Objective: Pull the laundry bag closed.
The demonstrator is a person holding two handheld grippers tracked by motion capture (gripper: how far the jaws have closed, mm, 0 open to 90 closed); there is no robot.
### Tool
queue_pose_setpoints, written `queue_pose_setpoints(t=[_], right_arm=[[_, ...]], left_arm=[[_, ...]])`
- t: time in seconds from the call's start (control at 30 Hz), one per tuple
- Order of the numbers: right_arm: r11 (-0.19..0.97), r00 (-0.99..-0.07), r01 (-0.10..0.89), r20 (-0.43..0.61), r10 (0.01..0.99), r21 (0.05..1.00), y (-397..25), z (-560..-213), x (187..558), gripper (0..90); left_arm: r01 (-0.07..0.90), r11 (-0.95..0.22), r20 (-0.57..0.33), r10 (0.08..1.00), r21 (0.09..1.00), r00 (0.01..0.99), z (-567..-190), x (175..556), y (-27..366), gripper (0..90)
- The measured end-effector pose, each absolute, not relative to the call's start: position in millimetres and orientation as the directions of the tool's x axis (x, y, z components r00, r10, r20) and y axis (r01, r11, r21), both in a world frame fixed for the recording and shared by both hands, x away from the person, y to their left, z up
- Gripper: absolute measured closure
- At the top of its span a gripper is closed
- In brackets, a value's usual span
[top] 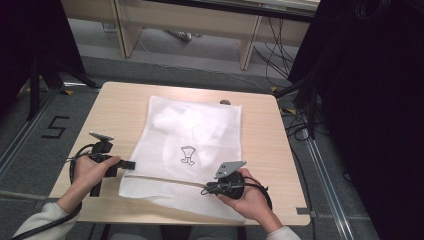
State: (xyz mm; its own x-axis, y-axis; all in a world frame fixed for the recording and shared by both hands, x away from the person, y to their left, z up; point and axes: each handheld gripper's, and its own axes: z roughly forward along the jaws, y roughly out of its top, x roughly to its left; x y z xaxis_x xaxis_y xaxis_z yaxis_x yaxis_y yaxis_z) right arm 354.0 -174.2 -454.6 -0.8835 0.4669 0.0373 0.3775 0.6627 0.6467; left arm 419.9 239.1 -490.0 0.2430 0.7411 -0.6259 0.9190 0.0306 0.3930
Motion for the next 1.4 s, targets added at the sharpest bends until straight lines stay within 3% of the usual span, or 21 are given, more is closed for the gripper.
queue_pose_setpoints(t=[1.4], right_arm=[[0.660, -0.859, 0.418, 0.034, 0.512, 0.624, -200, -451, 347, 82.7]], left_arm=[[0.922, 0.035, -0.630, 0.740, 0.385, 0.235, -491, 420, 238, 86.0]])
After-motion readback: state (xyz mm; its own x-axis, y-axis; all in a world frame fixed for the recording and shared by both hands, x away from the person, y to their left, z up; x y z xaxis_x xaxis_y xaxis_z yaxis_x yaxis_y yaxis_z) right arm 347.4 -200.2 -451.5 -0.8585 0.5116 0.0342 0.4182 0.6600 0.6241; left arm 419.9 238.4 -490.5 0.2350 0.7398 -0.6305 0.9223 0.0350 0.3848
